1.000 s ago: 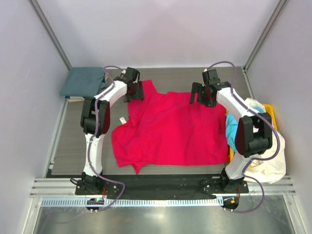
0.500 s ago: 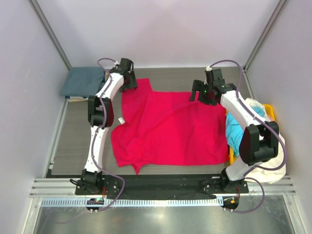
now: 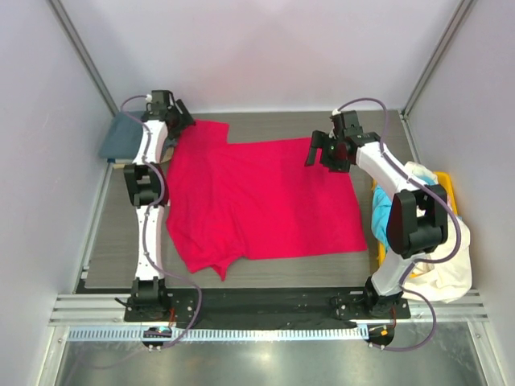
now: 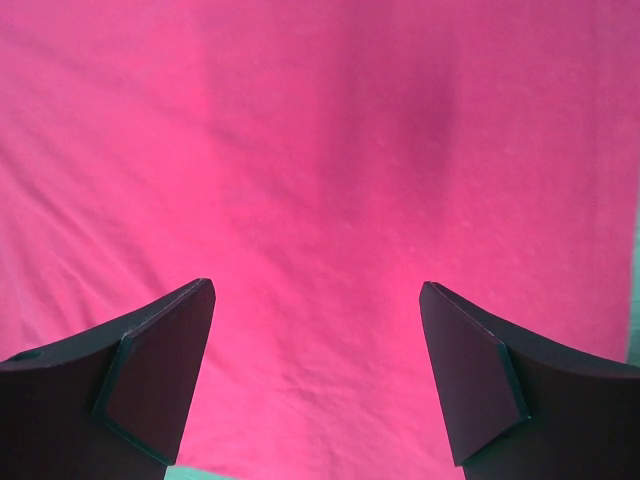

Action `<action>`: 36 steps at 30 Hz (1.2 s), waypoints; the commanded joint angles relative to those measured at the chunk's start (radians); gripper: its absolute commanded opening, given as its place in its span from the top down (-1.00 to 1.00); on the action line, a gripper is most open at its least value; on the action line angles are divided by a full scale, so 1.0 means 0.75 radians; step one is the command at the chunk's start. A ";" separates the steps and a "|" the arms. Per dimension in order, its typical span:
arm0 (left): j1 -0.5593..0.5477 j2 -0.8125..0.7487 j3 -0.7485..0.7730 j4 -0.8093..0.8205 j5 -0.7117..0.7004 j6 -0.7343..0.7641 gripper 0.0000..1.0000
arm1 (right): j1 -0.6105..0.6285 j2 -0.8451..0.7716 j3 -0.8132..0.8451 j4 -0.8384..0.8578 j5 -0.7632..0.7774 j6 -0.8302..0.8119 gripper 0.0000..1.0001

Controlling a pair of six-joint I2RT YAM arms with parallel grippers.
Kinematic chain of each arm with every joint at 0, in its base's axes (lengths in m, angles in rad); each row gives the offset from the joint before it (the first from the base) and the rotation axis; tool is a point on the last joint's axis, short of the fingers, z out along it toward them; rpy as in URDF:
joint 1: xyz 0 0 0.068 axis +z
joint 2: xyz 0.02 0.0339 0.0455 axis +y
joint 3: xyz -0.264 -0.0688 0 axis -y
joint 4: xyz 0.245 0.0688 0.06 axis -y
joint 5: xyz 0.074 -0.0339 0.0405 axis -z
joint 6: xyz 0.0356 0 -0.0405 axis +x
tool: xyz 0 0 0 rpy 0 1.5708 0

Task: Fold and stack the t-shirts
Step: Flatten the tshirt out

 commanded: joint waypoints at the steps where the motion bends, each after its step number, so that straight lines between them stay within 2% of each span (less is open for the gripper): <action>1: 0.025 0.020 0.043 0.248 0.085 -0.042 -0.49 | 0.026 0.035 0.121 0.029 -0.035 0.018 -0.79; 3: 0.017 -0.021 0.045 0.358 0.126 -0.057 -0.58 | 0.048 0.064 0.152 0.027 -0.025 0.020 -0.79; 7: -0.056 -0.279 -0.036 0.373 0.124 0.037 -0.81 | 0.097 0.072 0.225 0.023 0.022 0.024 -0.79; 9: -0.098 -0.516 -0.224 0.365 0.079 0.080 -0.98 | 0.138 0.076 0.246 0.017 0.061 0.020 -0.79; 10: -0.110 -0.585 -0.354 0.353 0.065 0.086 -1.00 | 0.152 0.078 0.260 0.012 0.075 0.020 -0.79; 12: -0.143 -0.793 -0.472 0.245 0.020 0.086 -1.00 | 0.201 0.080 0.272 -0.010 0.133 0.030 -0.79; 13: -0.185 -0.868 -0.584 0.192 -0.106 0.090 -1.00 | 0.218 0.070 0.262 -0.014 0.149 0.030 -0.78; 15: -0.233 -1.051 -0.678 0.037 -0.256 0.086 -0.99 | 0.251 0.050 0.236 -0.018 0.277 0.054 -0.79; 16: -0.245 -1.115 -0.853 0.024 -0.289 0.052 -1.00 | 0.271 0.021 0.183 -0.018 0.302 0.067 -0.79; 18: -0.255 -1.313 -1.042 0.021 -0.259 -0.158 -0.88 | 0.277 -0.003 0.111 0.020 0.345 0.128 -0.79; 19: -0.292 -1.375 -1.233 0.056 -0.240 -0.181 -0.76 | 0.277 -0.030 0.030 0.065 0.358 0.146 -0.79; 20: -0.333 -1.438 -1.312 0.087 -0.289 -0.184 -0.77 | 0.277 -0.044 -0.016 0.088 0.352 0.161 -0.79; 22: -0.422 -1.579 -1.482 0.008 -0.391 -0.178 -0.75 | 0.279 -0.077 -0.134 0.123 0.348 0.202 -0.78; 24: -0.574 -1.690 -1.643 -0.046 -0.473 -0.192 -0.71 | 0.277 -0.144 -0.210 0.166 0.356 0.222 -0.78; 25: -0.629 -1.838 -1.841 -0.056 -0.514 -0.275 -0.70 | 0.279 -0.175 -0.281 0.176 0.372 0.240 -0.78; 26: -0.735 -1.911 -1.940 -0.056 -0.520 -0.312 -0.68 | 0.279 -0.236 -0.320 0.204 0.407 0.253 -0.78; 27: -0.789 -1.999 -2.034 -0.072 -0.547 -0.355 -0.59 | 0.279 -0.275 -0.392 0.217 0.431 0.269 -0.78; 28: -0.907 -2.151 -2.213 -0.093 -0.569 -0.471 -0.48 | 0.279 -0.306 -0.423 0.225 0.450 0.296 -0.79; 30: -1.012 -2.312 -2.378 -0.140 -0.563 -0.596 -0.28 | 0.277 -0.398 -0.480 0.248 0.476 0.316 -0.79; 31: -1.123 -2.375 -2.506 -0.162 -0.563 -0.662 -0.07 | 0.277 -0.424 -0.529 0.254 0.483 0.324 -0.79; 32: -1.181 -2.491 -2.558 -0.183 -0.565 -0.802 -0.01 | 0.277 -0.451 -0.550 0.260 0.487 0.337 -0.80; 34: -1.352 -2.570 -2.662 -0.275 -0.604 -0.926 0.11 | 0.279 -0.510 -0.597 0.262 0.491 0.347 -0.80; 36: -1.441 -2.631 -2.695 -0.407 -0.639 -1.089 0.21 | 0.277 -0.531 -0.621 0.262 0.493 0.349 -0.81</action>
